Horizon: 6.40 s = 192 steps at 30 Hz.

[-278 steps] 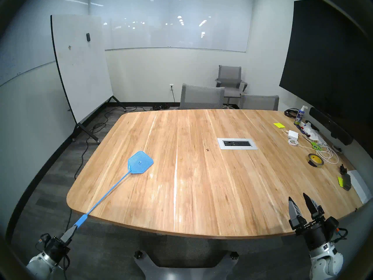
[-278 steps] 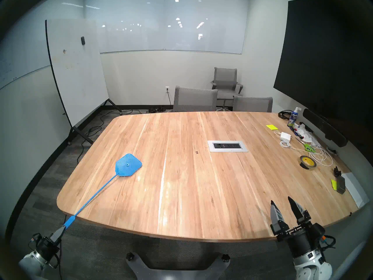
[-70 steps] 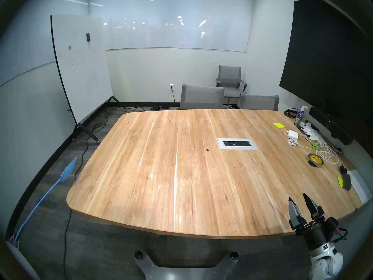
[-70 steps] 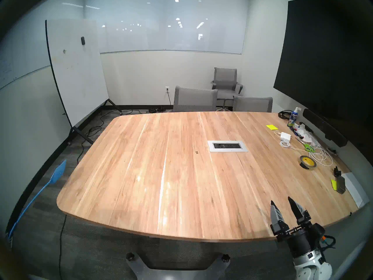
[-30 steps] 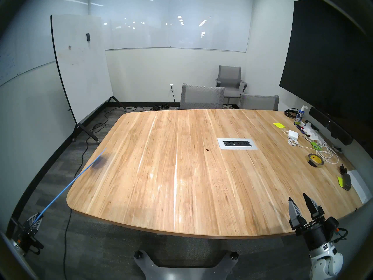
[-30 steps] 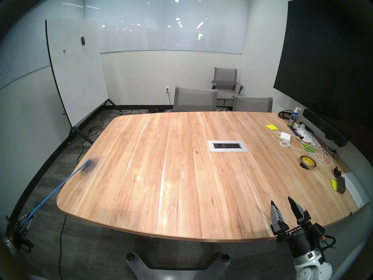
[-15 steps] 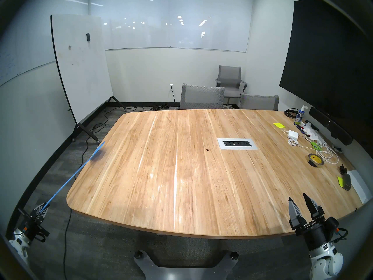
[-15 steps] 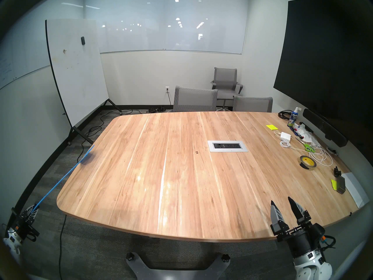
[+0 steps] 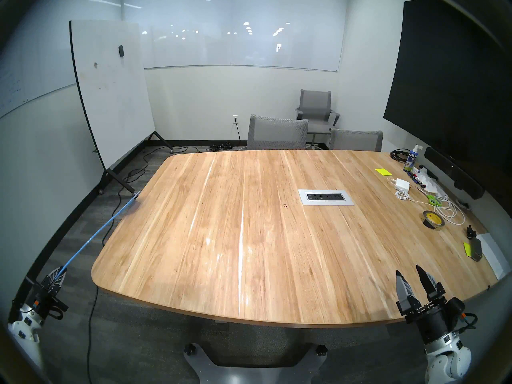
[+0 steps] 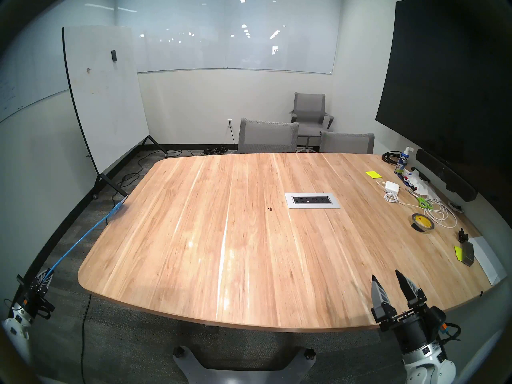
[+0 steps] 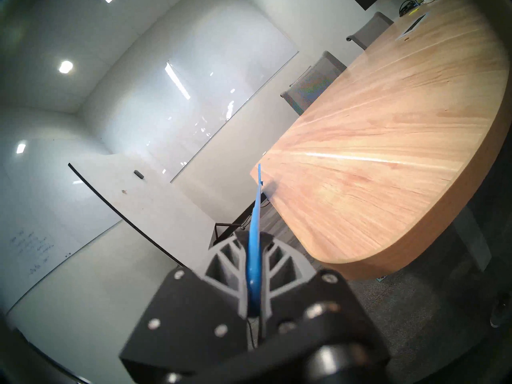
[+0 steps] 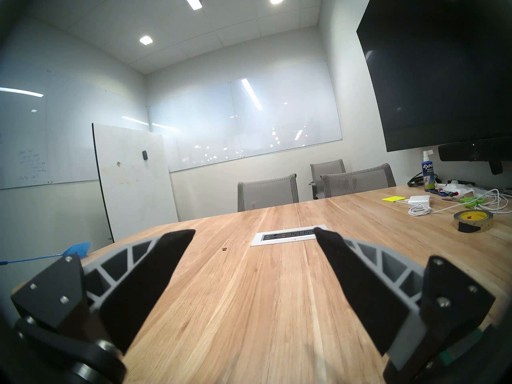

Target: Swat a bug on table

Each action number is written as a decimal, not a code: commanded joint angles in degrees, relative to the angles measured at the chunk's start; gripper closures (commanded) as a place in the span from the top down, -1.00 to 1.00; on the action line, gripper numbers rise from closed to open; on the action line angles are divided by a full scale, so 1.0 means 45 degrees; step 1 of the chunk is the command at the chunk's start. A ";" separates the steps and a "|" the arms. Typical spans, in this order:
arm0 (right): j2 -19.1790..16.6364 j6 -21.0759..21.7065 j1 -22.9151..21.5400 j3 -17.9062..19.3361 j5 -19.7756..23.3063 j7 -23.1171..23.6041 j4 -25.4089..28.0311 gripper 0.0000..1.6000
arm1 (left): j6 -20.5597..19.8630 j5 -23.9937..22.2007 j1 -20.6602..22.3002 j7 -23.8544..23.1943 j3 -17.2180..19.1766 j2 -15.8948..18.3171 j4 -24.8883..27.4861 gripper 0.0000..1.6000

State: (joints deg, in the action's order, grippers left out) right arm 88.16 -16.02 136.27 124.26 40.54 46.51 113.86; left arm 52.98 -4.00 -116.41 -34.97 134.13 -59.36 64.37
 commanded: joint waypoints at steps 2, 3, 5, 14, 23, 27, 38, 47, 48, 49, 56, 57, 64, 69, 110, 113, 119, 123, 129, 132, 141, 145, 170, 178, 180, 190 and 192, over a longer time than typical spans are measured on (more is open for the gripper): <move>-0.0009 0.0011 -0.0006 -0.0012 -0.0008 0.0007 0.0260 1.00 | 0.0251 -0.1161 0.0109 -0.0574 -0.0084 0.0489 -0.0006 -1.00; -0.0008 0.0013 -0.0006 -0.0011 -0.0010 0.0008 0.0261 1.00 | 0.0263 -0.1250 0.0117 -0.0659 -0.0090 0.0505 -0.0033 -1.00; -0.0006 0.0015 -0.0007 -0.0009 -0.0011 0.0009 0.0262 1.00 | 0.0277 -0.1361 0.0131 -0.0771 -0.0094 0.0523 -0.0068 -1.00; 0.0006 0.0028 -0.0012 -0.0003 -0.0020 0.0013 0.0268 1.00 | 0.0323 -0.1722 0.0210 -0.1226 -0.0049 0.0548 -0.0183 -1.00; 0.0012 0.0028 -0.0026 0.0003 -0.0021 0.0029 0.0253 1.00 | -0.0055 -0.1474 0.0988 -0.1338 -0.0178 0.0745 -0.0025 -1.00; 0.0010 0.0021 -0.0042 0.0005 -0.0018 0.0040 0.0227 1.00 | -0.0375 -0.1332 0.1704 -0.1263 -0.0552 0.1084 0.0067 -1.00; 0.0016 0.0019 -0.0063 0.0012 -0.0020 0.0058 0.0201 1.00 | -0.1701 -0.0591 0.3174 -0.0452 -0.2183 0.1921 0.0485 -1.00; 0.0026 0.0024 -0.0069 0.0018 -0.0024 0.0072 0.0205 1.00 | -0.2475 -0.0608 0.4110 0.0332 -0.2900 0.2220 0.0914 -1.00; 0.0027 0.0024 -0.0069 0.0019 -0.0025 0.0074 0.0206 1.00 | -0.2420 -0.0462 0.4605 0.0231 -0.2890 0.2075 0.0742 -1.00; 0.0027 0.0024 -0.0070 0.0019 -0.0025 0.0075 0.0205 1.00 | -0.2426 -0.0487 0.4608 0.0262 -0.2950 0.2102 0.0863 -1.00; 0.0040 0.0034 -0.0068 0.0026 -0.0031 0.0082 0.0221 1.00 | -0.2299 -0.0233 0.5343 0.0556 -0.3244 0.2066 0.1212 -1.00; 0.0041 0.0035 -0.0068 0.0027 -0.0032 0.0083 0.0221 1.00 | -0.2303 -0.0241 0.5359 0.0576 -0.3232 0.2072 0.1302 -1.00; 0.0053 0.0047 -0.0064 0.0032 -0.0040 0.0082 0.0239 1.00 | -0.2298 0.0014 0.5507 0.0800 -0.3207 0.2072 0.1754 -1.00; 0.0062 0.0059 -0.0060 0.0036 -0.0048 0.0078 0.0253 1.00 | -0.2191 0.0411 0.5491 0.0894 -0.3424 0.1833 0.2200 -1.00; 0.0110 0.0099 -0.0089 0.0065 -0.0080 0.0109 0.0259 1.00 | -0.1929 0.4386 0.4186 0.2132 -0.2969 -0.0110 0.6356 -1.00; 0.0112 0.0100 -0.0092 0.0067 -0.0081 0.0113 0.0256 1.00 | -0.1924 0.4213 0.4207 0.2094 -0.2936 -0.0113 0.6585 -1.00; 0.0118 0.0105 -0.0095 0.0071 -0.0084 0.0117 0.0258 1.00 | -0.1786 0.4110 0.3824 0.1987 -0.2864 -0.0283 0.7478 -1.00; 0.0125 0.0113 -0.0094 0.0074 -0.0090 0.0117 0.0266 1.00 | -0.1687 0.4624 0.3308 0.1967 -0.2861 -0.0635 0.8078 -1.00; 0.0130 0.0117 -0.0097 0.0077 -0.0093 0.0120 0.0267 1.00 | -0.1562 0.5556 0.3139 0.2058 -0.3069 -0.1039 0.8219 -1.00; 0.0133 0.0119 -0.0099 0.0079 -0.0094 0.0122 0.0268 1.00 | -0.1492 0.5994 0.3088 0.2062 -0.3235 -0.1199 0.8287 -1.00; 0.0142 0.0127 -0.0104 0.0085 -0.0100 0.0129 0.0269 1.00 | -0.1295 0.7417 0.2669 0.2201 -0.3657 -0.1834 0.9060 -1.00; 0.0145 0.0129 -0.0106 0.0086 -0.0102 0.0131 0.0269 1.00 | -0.1219 0.7793 0.2517 0.2248 -0.3757 -0.2019 0.9255 -1.00; 0.0167 0.0144 -0.0122 0.0101 -0.0114 0.0152 0.0268 1.00 | -0.1039 0.9137 0.1478 0.2248 -0.3766 -0.2971 1.1278 -1.00; 0.0174 0.0149 -0.0127 0.0106 -0.0119 0.0158 0.0269 1.00 | -0.1152 0.9916 0.1452 0.2143 -0.4528 -0.3373 1.1540 -1.00; 0.0176 0.0151 -0.0127 0.0107 -0.0120 0.0160 0.0269 1.00 | -0.1169 1.0273 0.1527 0.2227 -0.4727 -0.3529 1.1464 -1.00; 0.0186 0.0158 -0.0134 0.0113 -0.0125 0.0169 0.0269 1.00 | -0.1600 1.0999 0.2296 0.2216 -0.5539 -0.3686 1.1033 -1.00; 0.0187 0.0158 -0.0136 0.0115 -0.0126 0.0171 0.0268 1.00 | -0.1700 1.1021 0.2506 0.2170 -0.5673 -0.3666 1.0958 -1.00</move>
State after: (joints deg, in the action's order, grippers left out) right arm 89.08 -15.30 135.74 124.84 39.97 47.20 114.01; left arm 46.47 45.45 -108.64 -25.45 110.16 -75.35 113.81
